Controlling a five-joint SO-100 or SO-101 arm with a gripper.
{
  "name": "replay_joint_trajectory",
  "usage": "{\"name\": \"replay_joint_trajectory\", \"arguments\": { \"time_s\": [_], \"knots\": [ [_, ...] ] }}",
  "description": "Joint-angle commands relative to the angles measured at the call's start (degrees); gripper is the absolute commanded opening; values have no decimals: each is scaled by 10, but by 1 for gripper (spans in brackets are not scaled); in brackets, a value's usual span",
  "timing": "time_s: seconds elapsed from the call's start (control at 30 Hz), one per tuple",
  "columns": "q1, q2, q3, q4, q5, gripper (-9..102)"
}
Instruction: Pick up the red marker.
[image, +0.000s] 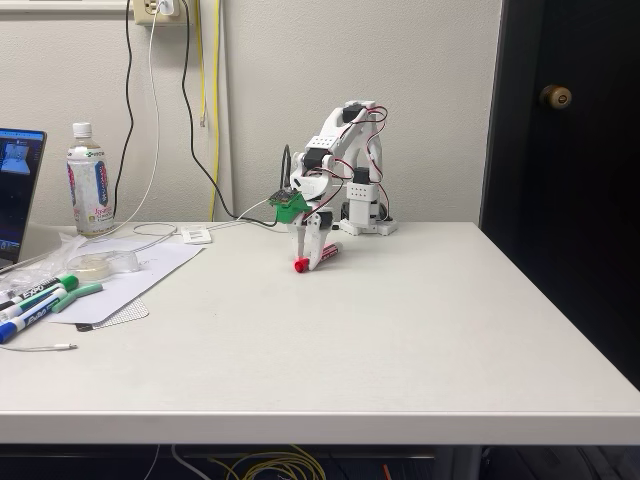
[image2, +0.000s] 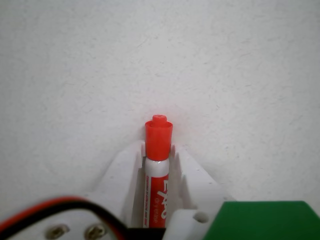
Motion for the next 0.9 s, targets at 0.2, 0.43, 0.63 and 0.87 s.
{"name": "replay_joint_trajectory", "arguments": {
  "time_s": [0.2,0.43,0.63,0.87],
  "knots": [
    [-4,11,-2,6,4,1],
    [-8,36,-2,21,16,1],
    [-15,90,-2,58,31,1],
    [-35,188,-2,77,98,1]
  ]
}}
